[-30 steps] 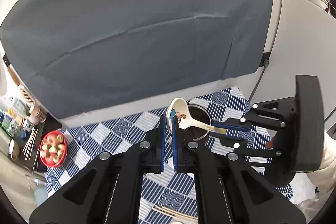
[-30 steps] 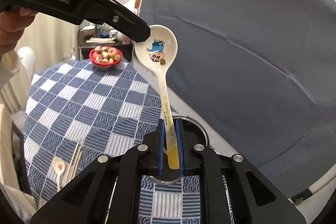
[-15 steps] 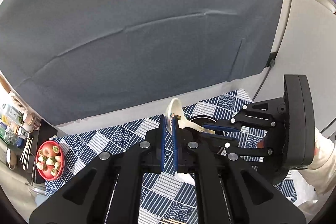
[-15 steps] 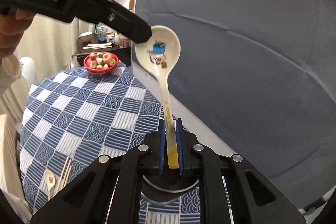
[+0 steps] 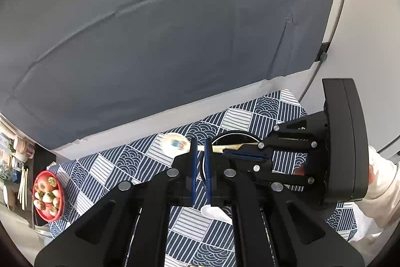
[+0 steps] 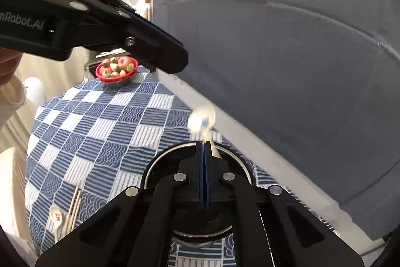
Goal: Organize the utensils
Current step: 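Lift the spoon with the right gripper and drop it into the black cup, then grasp the rim of the black cup with the right gripper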
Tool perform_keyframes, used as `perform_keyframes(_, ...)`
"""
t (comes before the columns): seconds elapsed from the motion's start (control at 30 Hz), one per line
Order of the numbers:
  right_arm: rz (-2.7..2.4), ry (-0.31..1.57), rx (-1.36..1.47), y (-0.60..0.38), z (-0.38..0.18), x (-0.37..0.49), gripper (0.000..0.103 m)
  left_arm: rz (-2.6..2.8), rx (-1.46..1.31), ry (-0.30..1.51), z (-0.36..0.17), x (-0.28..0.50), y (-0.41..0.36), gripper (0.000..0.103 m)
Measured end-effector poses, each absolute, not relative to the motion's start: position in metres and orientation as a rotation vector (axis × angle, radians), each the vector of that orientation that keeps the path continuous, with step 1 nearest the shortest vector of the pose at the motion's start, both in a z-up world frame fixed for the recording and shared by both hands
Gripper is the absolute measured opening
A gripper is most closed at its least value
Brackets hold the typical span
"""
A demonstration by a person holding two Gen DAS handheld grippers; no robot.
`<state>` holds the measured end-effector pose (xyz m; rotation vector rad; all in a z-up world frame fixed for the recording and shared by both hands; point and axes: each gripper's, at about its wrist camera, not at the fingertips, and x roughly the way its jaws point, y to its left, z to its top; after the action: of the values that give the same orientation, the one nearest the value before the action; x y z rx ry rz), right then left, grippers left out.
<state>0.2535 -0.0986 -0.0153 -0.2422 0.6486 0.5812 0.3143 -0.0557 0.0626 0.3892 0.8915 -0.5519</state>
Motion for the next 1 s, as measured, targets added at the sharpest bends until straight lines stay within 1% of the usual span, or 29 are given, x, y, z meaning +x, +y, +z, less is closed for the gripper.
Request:
perform_keyframes(0.17,0.559,0.722,-0.252,-0.099,-0.035,0.255,0.001,-0.526,0.334,0.918,0.056,0.315,-0.041,0.006)
perform_keyframes(0.23,0.562,0.764,-0.248,-0.098,-0.042,0.257,0.001,-0.515,0.307,0.936,0.051,0.317,-0.034,0.011)
perform_keyframes(0.33,0.569,0.795,-0.240,-0.096,-0.047,0.259,0.002,-0.476,0.275,0.937,0.045,0.317,-0.020,0.031)
perform_keyframes(0.37,0.568,0.795,-0.243,-0.095,-0.048,0.258,0.003,-0.465,0.259,0.933,0.043,0.317,-0.014,0.044)
perform_keyframes(0.4,0.568,0.793,-0.247,-0.094,-0.047,0.257,0.004,-0.459,0.243,0.933,0.041,0.317,-0.010,0.054)
perform_keyframes(0.47,0.570,0.779,-0.248,-0.094,-0.044,0.253,0.004,-0.451,0.213,0.942,0.037,0.317,-0.001,0.059)
perform_keyframes(0.53,0.570,0.772,-0.241,-0.095,-0.040,0.250,0.005,-0.434,0.212,0.936,0.034,0.316,0.005,0.069)
perform_keyframes(0.57,0.565,0.766,-0.238,-0.096,-0.038,0.249,0.014,-0.421,0.211,0.931,0.030,0.315,0.009,0.075)
perform_keyframes(0.6,0.561,0.756,-0.235,-0.098,-0.036,0.246,0.029,-0.418,0.204,0.932,0.028,0.315,0.011,0.077)
perform_keyframes(0.67,0.562,0.742,-0.221,-0.102,-0.031,0.241,0.046,-0.415,0.175,0.954,0.019,0.317,0.019,0.079)
perform_keyframes(0.73,0.560,0.738,-0.209,-0.106,-0.027,0.238,0.048,-0.396,0.149,0.972,0.009,0.319,0.027,0.081)
perform_keyframes(0.77,0.553,0.735,-0.208,-0.107,-0.025,0.236,0.059,-0.390,0.140,0.981,0.006,0.320,0.029,0.085)
perform_keyframes(0.8,0.543,0.728,-0.208,-0.108,-0.023,0.233,0.071,-0.375,0.127,0.996,-0.001,0.321,0.034,0.085)
perform_keyframes(0.83,0.531,0.718,-0.207,-0.110,-0.021,0.230,0.075,-0.359,0.122,1.008,-0.008,0.322,0.037,0.085)
perform_keyframes(0.9,0.521,0.712,-0.202,-0.113,-0.019,0.225,0.088,-0.319,0.120,1.026,-0.019,0.323,0.043,0.089)
perform_keyframes(1.0,0.495,0.715,-0.206,-0.117,-0.018,0.215,0.088,-0.295,0.111,1.056,-0.038,0.324,0.050,0.089)
